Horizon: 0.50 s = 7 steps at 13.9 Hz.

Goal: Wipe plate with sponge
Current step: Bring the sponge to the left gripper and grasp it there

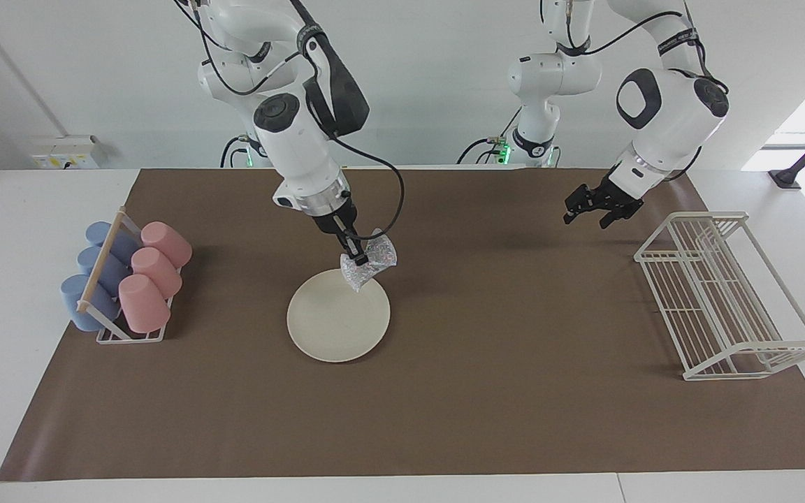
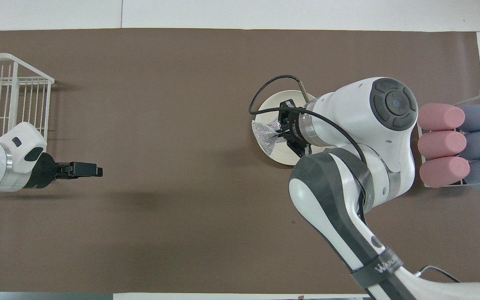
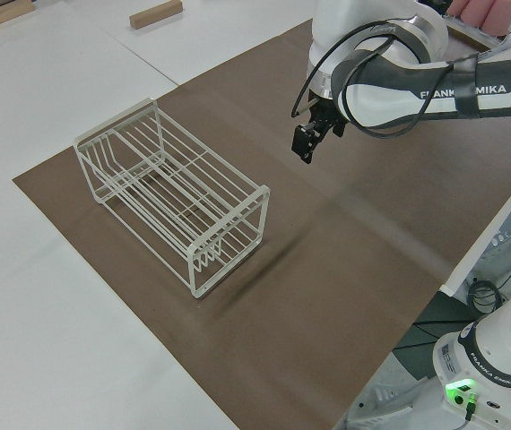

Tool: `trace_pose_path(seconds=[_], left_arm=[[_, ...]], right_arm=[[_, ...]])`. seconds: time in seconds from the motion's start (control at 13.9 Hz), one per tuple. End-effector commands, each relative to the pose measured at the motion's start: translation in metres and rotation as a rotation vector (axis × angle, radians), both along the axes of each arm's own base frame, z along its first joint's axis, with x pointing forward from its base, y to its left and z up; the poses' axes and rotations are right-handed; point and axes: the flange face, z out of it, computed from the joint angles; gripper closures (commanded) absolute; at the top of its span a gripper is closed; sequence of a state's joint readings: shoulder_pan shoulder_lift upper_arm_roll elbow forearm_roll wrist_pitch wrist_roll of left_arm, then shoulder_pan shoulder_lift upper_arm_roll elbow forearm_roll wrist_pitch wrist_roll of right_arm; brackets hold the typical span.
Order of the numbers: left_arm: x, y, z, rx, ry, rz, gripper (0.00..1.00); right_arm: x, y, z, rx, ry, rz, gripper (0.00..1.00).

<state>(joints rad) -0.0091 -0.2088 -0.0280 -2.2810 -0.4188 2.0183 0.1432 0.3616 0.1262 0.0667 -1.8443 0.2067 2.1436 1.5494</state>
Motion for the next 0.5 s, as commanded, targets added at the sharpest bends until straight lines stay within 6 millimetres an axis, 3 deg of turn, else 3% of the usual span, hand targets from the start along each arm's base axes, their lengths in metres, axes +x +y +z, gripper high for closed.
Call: trace_pose_path(seconds=[0.0, 0.22, 0.43], left_arm=[[0.001, -0.016, 0.008, -0.212, 0.04, 0.111, 0.0], [-0.001, -0.052, 0.019, -0.435, 0.074, 0.165, 0.0], [-0.004, -0.075, 0.031, -0.619, 0.118, 0.216, 0.0]], right_arm=[[-0.023, 0.033, 0.043, -0.092, -0.018, -0.089, 1.0], [-0.052, 0.08, 0.07, -0.071, 0.026, -0.216, 1.0], [-0.058, 0.095, 0.103, -0.059, 0.047, -0.279, 1.0]])
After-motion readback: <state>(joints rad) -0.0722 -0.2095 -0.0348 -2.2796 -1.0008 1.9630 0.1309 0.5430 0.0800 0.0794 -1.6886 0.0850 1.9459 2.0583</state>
